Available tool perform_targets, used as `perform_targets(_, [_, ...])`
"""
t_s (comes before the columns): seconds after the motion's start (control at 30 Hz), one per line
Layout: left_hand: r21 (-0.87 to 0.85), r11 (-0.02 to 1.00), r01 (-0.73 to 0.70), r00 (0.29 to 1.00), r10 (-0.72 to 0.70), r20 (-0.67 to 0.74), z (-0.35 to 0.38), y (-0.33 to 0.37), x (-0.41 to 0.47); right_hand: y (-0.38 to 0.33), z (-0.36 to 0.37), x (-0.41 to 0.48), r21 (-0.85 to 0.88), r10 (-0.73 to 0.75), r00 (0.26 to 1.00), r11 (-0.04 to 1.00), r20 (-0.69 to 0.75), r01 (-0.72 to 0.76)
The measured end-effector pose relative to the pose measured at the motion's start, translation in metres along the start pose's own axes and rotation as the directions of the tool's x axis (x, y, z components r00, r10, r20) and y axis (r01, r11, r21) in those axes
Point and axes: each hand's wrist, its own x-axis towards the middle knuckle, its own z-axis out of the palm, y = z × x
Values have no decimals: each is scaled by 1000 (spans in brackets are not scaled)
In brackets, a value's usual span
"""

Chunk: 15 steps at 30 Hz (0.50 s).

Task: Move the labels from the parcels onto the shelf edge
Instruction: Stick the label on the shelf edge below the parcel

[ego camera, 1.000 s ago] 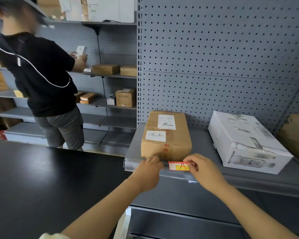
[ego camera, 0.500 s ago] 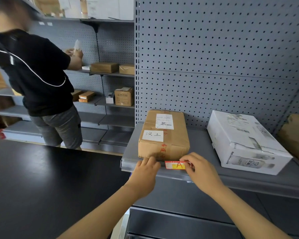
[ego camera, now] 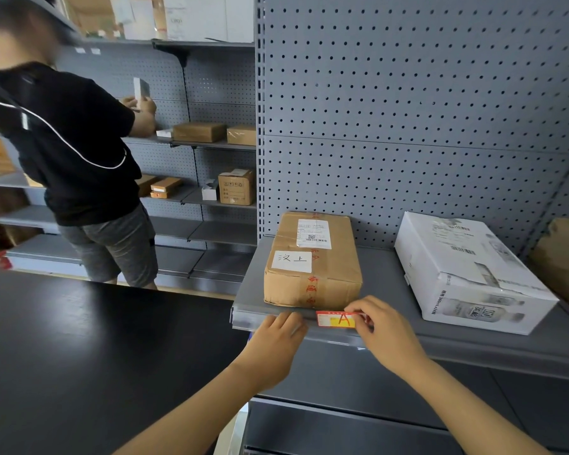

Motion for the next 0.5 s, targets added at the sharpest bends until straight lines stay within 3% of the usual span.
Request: perform_targets(0.5, [-183, 961, 208, 978, -209, 18, -6, 10, 15, -7, 4, 1, 24, -21, 1000, 999, 10, 20])
